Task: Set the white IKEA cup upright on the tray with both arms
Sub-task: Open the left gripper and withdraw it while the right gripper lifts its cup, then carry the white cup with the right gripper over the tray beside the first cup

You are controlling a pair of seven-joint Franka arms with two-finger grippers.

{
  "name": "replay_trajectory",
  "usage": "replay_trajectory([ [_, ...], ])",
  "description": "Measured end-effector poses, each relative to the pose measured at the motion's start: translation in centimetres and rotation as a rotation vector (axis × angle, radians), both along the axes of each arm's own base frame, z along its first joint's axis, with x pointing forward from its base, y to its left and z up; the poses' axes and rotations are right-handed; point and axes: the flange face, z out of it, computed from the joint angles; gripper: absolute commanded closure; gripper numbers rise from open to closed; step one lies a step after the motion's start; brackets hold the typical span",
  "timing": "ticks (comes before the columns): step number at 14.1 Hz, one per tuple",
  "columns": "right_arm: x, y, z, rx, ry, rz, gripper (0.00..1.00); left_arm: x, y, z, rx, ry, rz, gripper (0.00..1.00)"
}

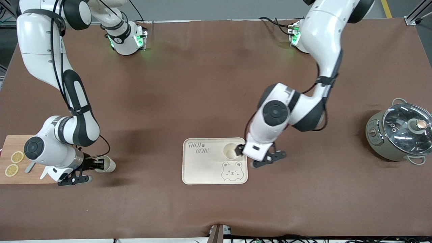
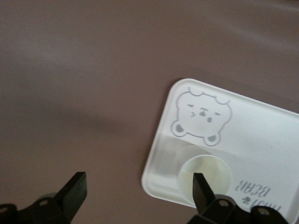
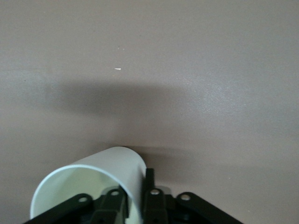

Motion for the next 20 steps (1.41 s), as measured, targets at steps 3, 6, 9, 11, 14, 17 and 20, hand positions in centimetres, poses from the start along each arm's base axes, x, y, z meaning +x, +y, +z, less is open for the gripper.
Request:
replay_trajectory([
  [3,0.0,0.0,0.0,0.0,-0.001,0.0,1.0,2.8,10.9,4.1,0.033,0.055,-0.107,0.0],
  [6,0.4,0.1,0.9,0.006,0.013,0.004,1.0,4.2,20.0,8.1,0.03,0.033,-0.172,0.0],
  [9,1.1,1.4,5.3,0.086,0.106,-0.003,1.0,4.1,27.2,11.8,0.034,0.027,-0.278,0.0],
  [11,1.5,3.3,9.7,0.159,0.17,-0.054,1.0,3.1,30.8,14.3,0.035,0.037,-0.314,0.0],
  [14,1.6,10.4,15.4,0.172,0.204,-0.177,1.0,0.4,30.7,18.4,0.023,0.067,-0.331,0.0],
  [17,-0.1,20.8,19.2,0.165,0.201,-0.292,1.0,-3.0,30.1,20.9,0.011,0.07,-0.346,0.0],
  [20,-2.6,30.7,20.6,0.17,0.177,-0.397,1.0,-5.4,30.0,21.5,0.015,0.078,-0.419,0.0],
])
